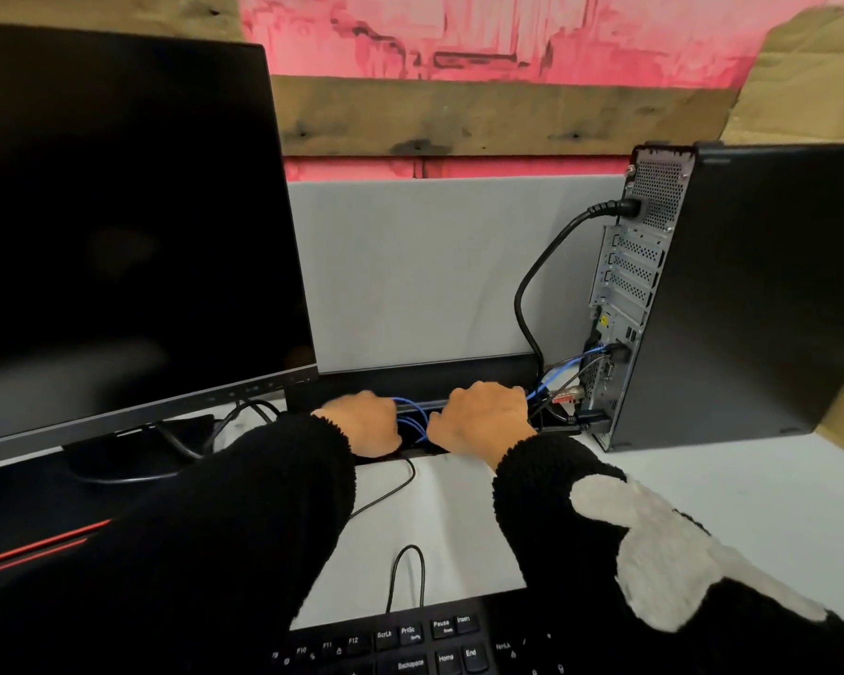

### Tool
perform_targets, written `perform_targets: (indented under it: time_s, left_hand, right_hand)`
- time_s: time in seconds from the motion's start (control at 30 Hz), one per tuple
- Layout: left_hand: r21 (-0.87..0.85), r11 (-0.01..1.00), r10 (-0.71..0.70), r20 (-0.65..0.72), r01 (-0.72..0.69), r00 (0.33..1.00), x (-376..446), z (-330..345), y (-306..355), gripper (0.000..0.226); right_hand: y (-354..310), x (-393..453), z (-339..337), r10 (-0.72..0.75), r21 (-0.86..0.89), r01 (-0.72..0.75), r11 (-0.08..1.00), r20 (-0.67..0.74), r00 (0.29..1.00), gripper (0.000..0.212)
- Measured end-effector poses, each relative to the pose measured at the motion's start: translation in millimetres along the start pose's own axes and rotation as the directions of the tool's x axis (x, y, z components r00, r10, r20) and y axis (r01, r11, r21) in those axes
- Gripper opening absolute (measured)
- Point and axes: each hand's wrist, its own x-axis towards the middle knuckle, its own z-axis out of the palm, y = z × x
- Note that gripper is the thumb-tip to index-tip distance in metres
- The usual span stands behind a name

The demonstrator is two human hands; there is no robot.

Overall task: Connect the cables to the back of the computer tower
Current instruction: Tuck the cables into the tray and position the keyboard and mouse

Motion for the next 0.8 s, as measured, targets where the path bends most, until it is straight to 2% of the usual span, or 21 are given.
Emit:
perform_targets:
  time_s: [0.07,0.1,0.13,0.2,0.27,0.33,0.4,0.47,0.5,0.57,0.63,0.67,0.73,0.8]
  left_hand:
    - [0.071,0.997,0.006,-0.235,0.011,0.972,-5.0,-3.4,6.5,0.031]
    - [0.038,0.999,0.016,-0.305,-0.004,0.952,-6.6,-4.2,8.7,0.029]
    - [-0.062,0.996,0.034,-0.317,-0.057,0.948,-5.7,-3.1,8.6,0.026]
    - [-0.323,0.926,0.129,-0.213,-0.195,0.968,-7.5,-6.5,4.1,0.028]
    - [-0.49,0.828,0.29,-0.042,-0.273,0.956,-17.3,-11.4,-4.6,0.039]
    - [-0.453,0.832,0.383,0.054,-0.319,0.922,-24.6,-8.0,-12.2,0.049]
    - [-0.396,0.872,0.301,-0.025,-0.286,0.953,-15.3,6.8,-22.6,0.039]
    - [-0.482,0.857,0.145,-0.116,-0.183,0.983,-2.0,14.0,-28.4,0.039]
    - [-0.517,0.845,0.083,-0.13,-0.139,0.988,5.2,15.5,-29.2,0.04]
    - [-0.481,0.872,0.011,-0.161,-0.088,0.987,14.1,20.2,-23.7,0.036]
    - [-0.349,0.936,-0.05,-0.239,-0.038,0.97,21.6,28.1,-12.0,0.035]
    - [-0.289,0.957,-0.079,-0.289,-0.008,0.954,22.4,33.3,-5.6,0.033]
    - [-0.23,0.973,-0.097,-0.408,0.001,0.908,19.6,37.5,2.0,0.028]
    - [-0.251,0.963,-0.042,-0.5,-0.098,0.865,16.4,34.0,-1.8,0.028]
  right_hand:
    - [-0.1,-1.5,-1.0,-0.005,0.006,0.005,1.0,0.024,1.0,0.044]
    - [-0.3,-1.3,-2.5,0.003,-0.006,-0.003,1.0,0.04,0.999,0.044]
    - [-0.4,-0.5,-3.4,0.013,-0.025,-0.011,1.0,0.064,0.998,0.046]
    - [-1.0,1.9,-6.2,0.029,-0.059,-0.023,0.998,0.111,0.993,0.054]
    - [-0.6,5.1,-9.0,0.037,-0.059,-0.029,0.998,0.133,0.99,0.059]
    - [0.7,6.9,-12.3,0.027,-0.039,-0.021,0.999,0.154,0.988,0.06]
    - [2.1,9.6,-13.9,0.027,-0.024,-0.022,0.999,0.201,0.979,0.066]
    - [2.6,10.5,-13.6,-0.007,-0.032,0.014,0.999,0.23,0.973,0.075]
    - [2.4,10.4,-13.2,-0.07,-0.033,0.079,0.996,0.218,0.974,0.074]
    - [2.1,9.6,-8.5,-0.246,-0.032,0.251,0.967,0.115,0.962,0.06]
    - [0.4,10.5,-2.1,-0.376,-0.03,0.376,0.926,-0.033,0.926,0.049]
    - [-0.6,11.1,1.7,-0.408,-0.011,0.408,0.913,-0.062,0.911,0.051]
    - [-1.4,12.8,8.6,-0.418,0.024,0.419,0.908,-0.048,0.907,0.058]
    - [0.6,15.4,11.4,-0.415,0.013,0.415,0.91,-0.029,0.909,0.054]
